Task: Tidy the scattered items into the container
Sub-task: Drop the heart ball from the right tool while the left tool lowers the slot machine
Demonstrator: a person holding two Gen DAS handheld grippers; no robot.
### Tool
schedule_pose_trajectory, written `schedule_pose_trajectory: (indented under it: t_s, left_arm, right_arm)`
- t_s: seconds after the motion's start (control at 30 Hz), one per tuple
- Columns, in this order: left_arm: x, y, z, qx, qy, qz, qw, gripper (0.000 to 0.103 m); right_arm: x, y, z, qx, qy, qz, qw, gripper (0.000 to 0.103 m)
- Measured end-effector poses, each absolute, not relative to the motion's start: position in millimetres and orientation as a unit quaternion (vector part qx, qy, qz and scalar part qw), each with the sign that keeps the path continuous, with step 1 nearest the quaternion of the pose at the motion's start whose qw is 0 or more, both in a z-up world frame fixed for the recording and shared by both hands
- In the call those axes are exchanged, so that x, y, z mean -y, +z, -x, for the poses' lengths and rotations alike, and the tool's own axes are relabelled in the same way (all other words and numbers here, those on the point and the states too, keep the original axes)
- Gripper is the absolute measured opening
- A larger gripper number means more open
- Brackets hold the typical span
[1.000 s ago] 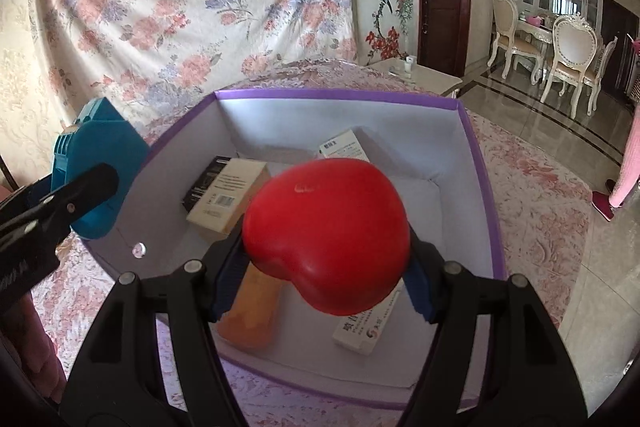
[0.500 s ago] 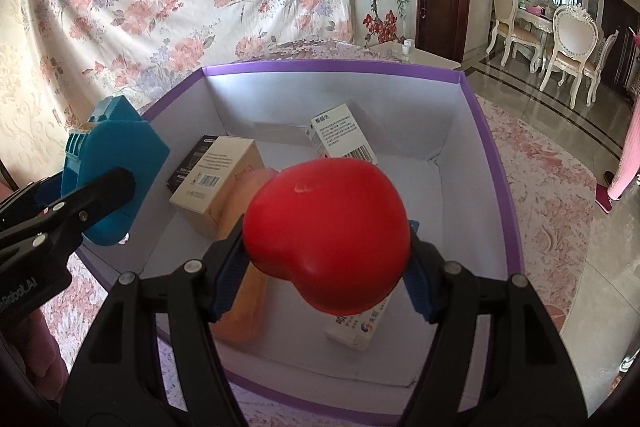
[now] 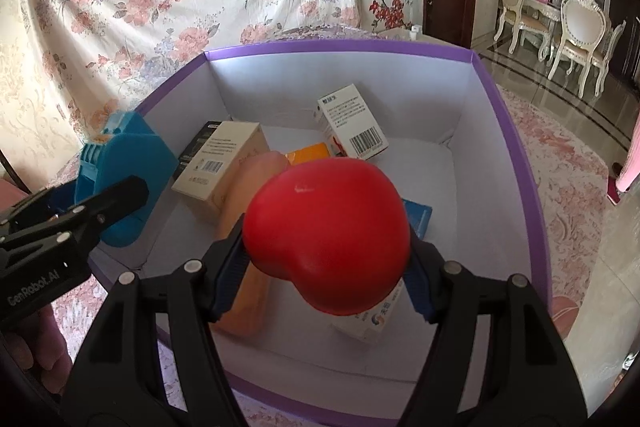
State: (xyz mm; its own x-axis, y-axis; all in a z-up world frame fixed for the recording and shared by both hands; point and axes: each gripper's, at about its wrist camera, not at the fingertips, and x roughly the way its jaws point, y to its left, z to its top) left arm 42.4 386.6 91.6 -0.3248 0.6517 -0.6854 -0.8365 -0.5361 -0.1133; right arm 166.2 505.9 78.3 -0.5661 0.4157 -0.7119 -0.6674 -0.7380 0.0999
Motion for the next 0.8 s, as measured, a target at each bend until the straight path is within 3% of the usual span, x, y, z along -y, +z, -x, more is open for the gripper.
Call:
schedule_pose_trajectory:
  t_s: [0.8]
  left_arm:
    - [-386.3, 90.8, -44.2, -0.144, 0.804, 0.349, 0.46, 0.065]
  right_arm:
    - [-506.0, 77.3, -166.6, -0.193, 0.862, 0.349, 0.312, 0.073]
